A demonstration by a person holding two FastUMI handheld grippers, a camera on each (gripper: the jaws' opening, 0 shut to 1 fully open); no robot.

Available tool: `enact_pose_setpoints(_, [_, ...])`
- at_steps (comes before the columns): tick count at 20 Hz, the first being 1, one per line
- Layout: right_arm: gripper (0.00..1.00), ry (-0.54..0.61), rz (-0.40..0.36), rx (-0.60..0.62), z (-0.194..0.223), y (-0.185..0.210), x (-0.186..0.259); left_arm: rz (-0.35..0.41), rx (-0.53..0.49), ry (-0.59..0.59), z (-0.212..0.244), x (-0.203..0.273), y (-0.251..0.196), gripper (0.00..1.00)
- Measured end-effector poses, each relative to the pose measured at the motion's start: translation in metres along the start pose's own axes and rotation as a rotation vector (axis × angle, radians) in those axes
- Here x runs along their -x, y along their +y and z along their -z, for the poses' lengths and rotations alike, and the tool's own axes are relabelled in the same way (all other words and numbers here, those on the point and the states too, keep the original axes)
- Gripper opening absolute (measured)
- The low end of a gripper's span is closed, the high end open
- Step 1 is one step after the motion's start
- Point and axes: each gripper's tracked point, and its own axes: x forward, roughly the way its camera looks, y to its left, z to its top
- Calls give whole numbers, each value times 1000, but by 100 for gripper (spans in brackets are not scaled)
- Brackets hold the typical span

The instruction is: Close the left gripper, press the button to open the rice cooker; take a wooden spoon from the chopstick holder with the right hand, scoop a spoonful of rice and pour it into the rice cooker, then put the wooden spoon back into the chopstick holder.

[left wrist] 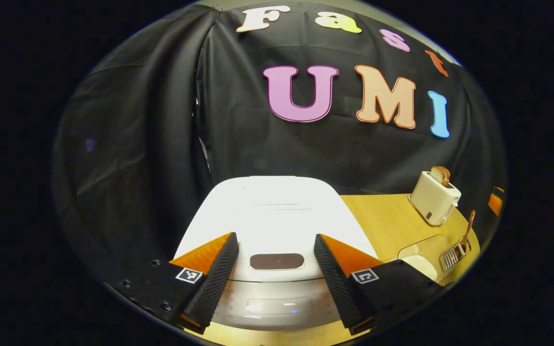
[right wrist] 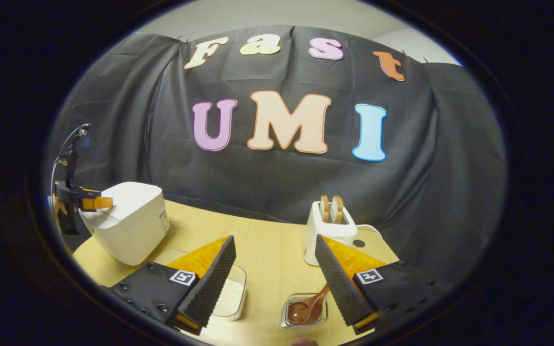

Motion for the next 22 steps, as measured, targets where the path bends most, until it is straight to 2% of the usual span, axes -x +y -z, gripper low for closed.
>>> enact_pose_setpoints(6, [100, -2, -12, -8, 0, 7, 0, 13, 36, 17, 7, 2, 1, 96])
enact_pose_setpoints(12, [100, -18, -39, -14, -6, 21, 2, 21, -16, -31, 5, 3, 0, 95])
enact_pose_setpoints(15, [100, -39, -42, -11, -15, 22, 6, -8, -28, -43, 2, 7, 2, 95])
enact_pose_setpoints(22, [100, -98, -40, -39, -37, 26, 17, 5, -93, -268, -64, 62, -23, 95])
